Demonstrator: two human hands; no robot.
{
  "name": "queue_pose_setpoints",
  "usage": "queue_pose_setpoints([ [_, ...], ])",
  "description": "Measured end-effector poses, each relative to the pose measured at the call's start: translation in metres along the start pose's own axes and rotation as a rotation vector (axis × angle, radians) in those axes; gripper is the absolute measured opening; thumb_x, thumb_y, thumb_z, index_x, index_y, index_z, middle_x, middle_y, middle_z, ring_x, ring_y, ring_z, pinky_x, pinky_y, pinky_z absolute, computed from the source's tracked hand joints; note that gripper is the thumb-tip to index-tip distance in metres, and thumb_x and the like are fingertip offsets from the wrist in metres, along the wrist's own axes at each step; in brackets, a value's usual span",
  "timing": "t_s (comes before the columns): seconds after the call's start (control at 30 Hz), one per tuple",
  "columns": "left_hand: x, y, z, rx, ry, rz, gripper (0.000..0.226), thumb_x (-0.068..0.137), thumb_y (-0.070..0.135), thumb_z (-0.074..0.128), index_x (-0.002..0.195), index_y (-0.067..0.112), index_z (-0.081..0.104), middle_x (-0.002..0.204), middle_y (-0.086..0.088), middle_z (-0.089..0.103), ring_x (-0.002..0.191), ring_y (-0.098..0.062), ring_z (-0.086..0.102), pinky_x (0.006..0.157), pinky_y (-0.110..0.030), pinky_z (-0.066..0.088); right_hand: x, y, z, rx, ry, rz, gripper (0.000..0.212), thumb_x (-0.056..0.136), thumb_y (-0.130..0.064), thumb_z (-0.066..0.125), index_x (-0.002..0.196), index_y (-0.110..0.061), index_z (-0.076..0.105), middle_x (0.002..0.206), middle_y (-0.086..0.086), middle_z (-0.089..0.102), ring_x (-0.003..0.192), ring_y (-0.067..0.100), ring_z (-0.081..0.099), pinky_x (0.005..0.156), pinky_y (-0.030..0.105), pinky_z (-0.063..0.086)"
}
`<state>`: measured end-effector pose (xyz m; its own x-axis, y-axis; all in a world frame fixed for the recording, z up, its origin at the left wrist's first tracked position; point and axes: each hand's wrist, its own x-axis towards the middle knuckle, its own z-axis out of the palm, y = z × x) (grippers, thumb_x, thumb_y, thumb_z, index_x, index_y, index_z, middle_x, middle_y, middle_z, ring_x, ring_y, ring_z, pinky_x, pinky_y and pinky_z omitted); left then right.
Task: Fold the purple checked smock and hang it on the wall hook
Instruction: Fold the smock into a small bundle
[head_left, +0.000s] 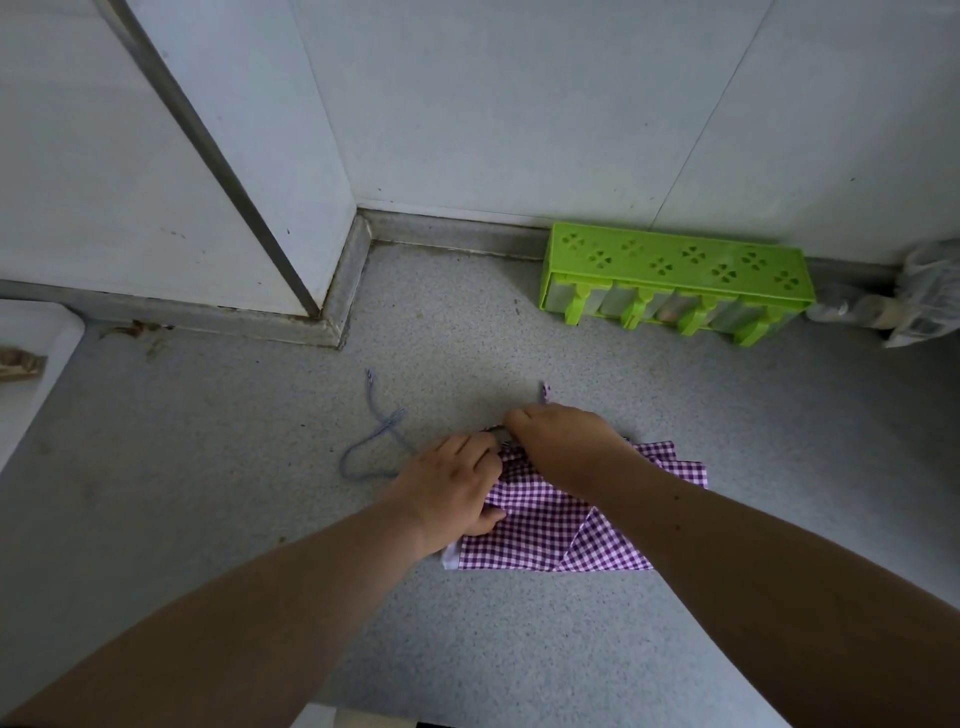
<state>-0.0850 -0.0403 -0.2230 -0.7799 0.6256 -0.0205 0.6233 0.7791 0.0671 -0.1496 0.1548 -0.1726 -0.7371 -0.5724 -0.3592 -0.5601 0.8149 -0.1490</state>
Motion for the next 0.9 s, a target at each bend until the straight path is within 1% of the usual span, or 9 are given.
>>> queue_pose_setpoints([
  [0.2, 0.002, -0.001, -0.003, -0.054, -0.097, -0.057, 0.077, 0.079, 0.061, 0.074, 0.135, 0.010, 0.060, 0.128, -0.009, 0.067, 0.112, -0.027, 0.067, 0.095, -0.040, 0.060, -0.006, 0.005, -0.007, 0.014, -0.034, 0.069, 0.024, 0.101, -0.012, 0.051, 0.122, -0.025, 0.052, 0.107, -0.001, 0.061, 0.097, 0.024, 0.063, 0.076, 0.040, 0.055],
  [0.33, 0.003, -0.002, -0.006, -0.030, -0.121, -0.055, 0.064, 0.084, 0.058, 0.074, 0.127, 0.011, 0.069, 0.123, -0.007, 0.068, 0.107, -0.025, 0.068, 0.087, -0.037, 0.060, -0.006, 0.008, -0.017, 0.003, -0.100, 0.170, 0.033, 0.098, -0.009, 0.053, 0.128, -0.024, 0.057, 0.116, 0.001, 0.061, 0.110, 0.025, 0.061, 0.087, 0.040, 0.053],
  [0.43, 0.002, -0.004, -0.005, -0.034, -0.128, -0.058, 0.058, 0.094, 0.054, 0.064, 0.132, 0.010, 0.066, 0.130, -0.009, 0.063, 0.113, -0.026, 0.065, 0.092, -0.039, 0.059, -0.009, 0.003, -0.026, -0.013, -0.115, 0.217, 0.036, 0.096, -0.006, 0.055, 0.130, -0.019, 0.057, 0.119, 0.005, 0.058, 0.116, 0.028, 0.058, 0.091, 0.043, 0.054],
  [0.57, 0.005, -0.001, -0.011, -0.037, -0.230, -0.090, 0.066, 0.107, 0.054, 0.032, 0.156, 0.010, 0.038, 0.158, -0.010, 0.037, 0.138, -0.029, 0.045, 0.116, -0.043, 0.041, -0.014, -0.027, -0.034, 0.022, -0.055, 0.272, 0.027, 0.099, -0.007, 0.053, 0.126, -0.008, 0.058, 0.118, 0.011, 0.053, 0.111, 0.029, 0.057, 0.083, 0.040, 0.050],
  [0.63, 0.009, 0.002, -0.017, -0.070, -0.261, -0.124, 0.064, 0.107, 0.051, 0.024, 0.157, 0.014, 0.034, 0.160, -0.008, 0.032, 0.138, -0.027, 0.040, 0.117, -0.042, 0.037, -0.016, -0.048, -0.031, 0.023, -0.046, 0.322, 0.032, 0.099, -0.013, 0.057, 0.130, -0.004, 0.057, 0.120, 0.016, 0.052, 0.108, 0.030, 0.058, 0.083, 0.039, 0.054],
  [0.7, 0.012, 0.003, -0.019, -0.139, -0.317, -0.192, 0.062, 0.105, 0.050, 0.029, 0.159, 0.020, 0.031, 0.164, -0.003, 0.025, 0.142, -0.025, 0.035, 0.118, -0.042, 0.033, -0.022, -0.067, -0.024, -0.012, -0.074, 0.357, 0.046, 0.097, -0.019, 0.062, 0.138, -0.002, 0.051, 0.123, 0.021, 0.052, 0.106, 0.030, 0.059, 0.083, 0.039, 0.057],
  [0.77, 0.014, 0.006, -0.021, -0.169, -0.362, -0.249, 0.072, 0.103, 0.053, 0.037, 0.166, 0.023, 0.017, 0.168, 0.000, 0.017, 0.148, -0.024, 0.027, 0.122, -0.042, 0.028, -0.033, -0.081, -0.014, -0.058, -0.123, 0.354, 0.058, 0.095, -0.026, 0.065, 0.141, 0.002, 0.045, 0.122, 0.022, 0.051, 0.104, 0.029, 0.057, 0.084, 0.037, 0.056],
  [0.83, 0.015, 0.009, -0.021, -0.136, -0.357, -0.275, 0.077, 0.106, 0.051, 0.035, 0.168, 0.020, 0.003, 0.168, -0.002, 0.017, 0.150, -0.024, 0.025, 0.122, -0.042, 0.027, -0.043, -0.089, -0.002, -0.084, -0.179, 0.343, 0.071, 0.090, -0.034, 0.072, 0.141, 0.004, 0.040, 0.127, 0.023, 0.049, 0.110, 0.030, 0.055, 0.089, 0.037, 0.053],
  [0.9, 0.016, 0.010, -0.021, -0.106, -0.341, -0.283, 0.075, 0.108, 0.049, 0.029, 0.168, 0.016, 0.000, 0.167, -0.004, 0.020, 0.149, -0.025, 0.027, 0.121, -0.042, 0.030, -0.048, -0.094, 0.008, -0.097, -0.223, 0.346, 0.074, 0.090, -0.038, 0.073, 0.140, 0.003, 0.039, 0.129, 0.022, 0.047, 0.113, 0.030, 0.054, 0.091, 0.037, 0.051],
])
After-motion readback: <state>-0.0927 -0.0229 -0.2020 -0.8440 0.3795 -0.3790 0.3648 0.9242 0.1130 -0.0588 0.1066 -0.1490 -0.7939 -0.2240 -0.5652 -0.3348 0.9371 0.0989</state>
